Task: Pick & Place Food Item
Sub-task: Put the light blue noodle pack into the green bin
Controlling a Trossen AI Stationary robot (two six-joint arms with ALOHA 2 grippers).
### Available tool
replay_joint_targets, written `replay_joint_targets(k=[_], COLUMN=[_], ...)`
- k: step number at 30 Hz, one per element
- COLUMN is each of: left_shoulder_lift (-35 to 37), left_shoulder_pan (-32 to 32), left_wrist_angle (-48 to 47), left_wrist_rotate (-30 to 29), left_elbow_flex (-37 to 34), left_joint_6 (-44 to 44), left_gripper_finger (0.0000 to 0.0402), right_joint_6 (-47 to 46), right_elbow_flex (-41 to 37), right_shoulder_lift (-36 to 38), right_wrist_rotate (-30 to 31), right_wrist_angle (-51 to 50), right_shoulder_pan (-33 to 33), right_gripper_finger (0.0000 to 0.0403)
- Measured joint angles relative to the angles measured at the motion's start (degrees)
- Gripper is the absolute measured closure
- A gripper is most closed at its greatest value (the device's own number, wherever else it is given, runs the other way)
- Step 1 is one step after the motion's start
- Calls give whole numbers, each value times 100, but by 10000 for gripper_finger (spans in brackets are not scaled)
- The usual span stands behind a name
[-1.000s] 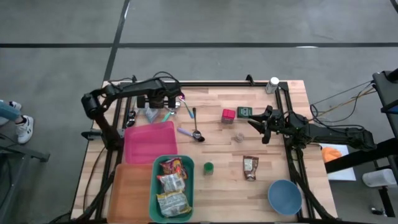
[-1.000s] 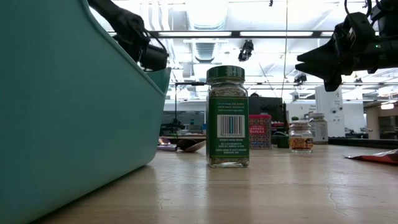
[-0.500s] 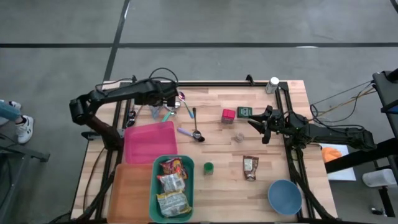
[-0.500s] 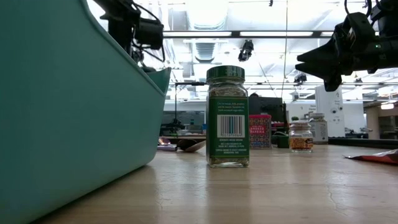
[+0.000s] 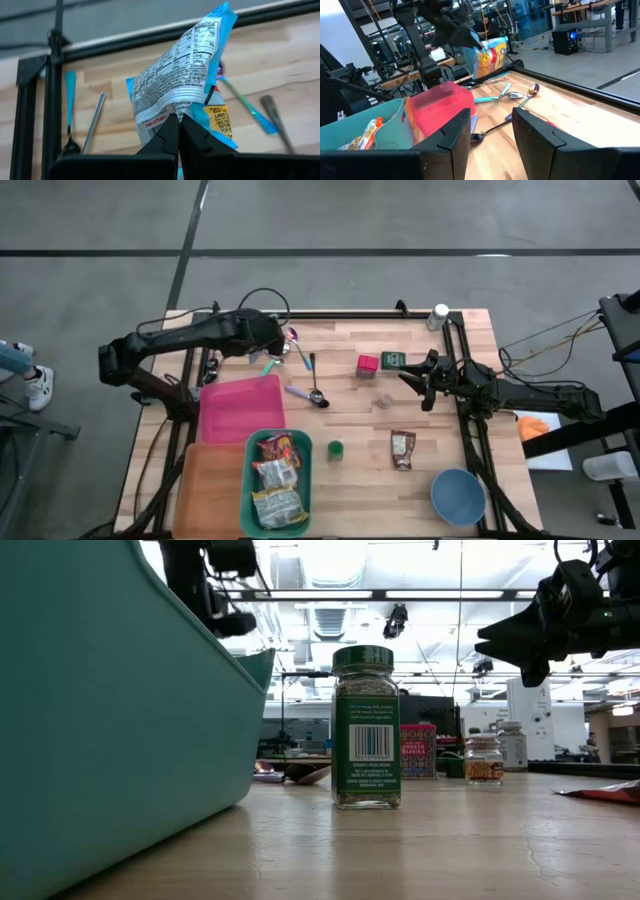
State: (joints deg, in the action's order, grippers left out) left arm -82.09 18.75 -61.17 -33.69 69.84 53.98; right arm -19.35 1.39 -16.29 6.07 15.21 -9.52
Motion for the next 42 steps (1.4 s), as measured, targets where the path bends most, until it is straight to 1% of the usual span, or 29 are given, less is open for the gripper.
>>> replay_joint_targets(k=[7,11,16,21,25,32,36,42], left_shoulder_lift=[468,721,991,1226,1390,1420,1410,1410], left_shoulder_pan=[-694,-1126,-1672,-2249,-2656,-3331,-3848,-4772], left_wrist_angle=[315,435,695,1015,1272,1382,1436,1805], left_wrist_rotate=[-427,-577,-618,-512,-363,186,242,242], left_elbow_flex=[0,0,0,0,0,0,0,0], left_joint_6=[-525,-854,-1291,-1782,-1949,-1945,-1674,-1437], left_gripper_finger=[401,401,401,401,401,401,401,401], right_joint_6=[0,0,2,2,2,2,2,2], right_elbow_flex=[0,0,0,0,0,0,0,0], right_shoulder_lift=[2,2,2,2,2,2,2,2], right_wrist_rotate=[0,0,0,0,0,0,-2,-2], right_wrist_angle=[-1,1,0,1,1,-1,1,-1], right_shoulder_pan=[2,0,2,2,0,0,0,0], right_gripper_finger=[261,261,261,261,261,261,261,261])
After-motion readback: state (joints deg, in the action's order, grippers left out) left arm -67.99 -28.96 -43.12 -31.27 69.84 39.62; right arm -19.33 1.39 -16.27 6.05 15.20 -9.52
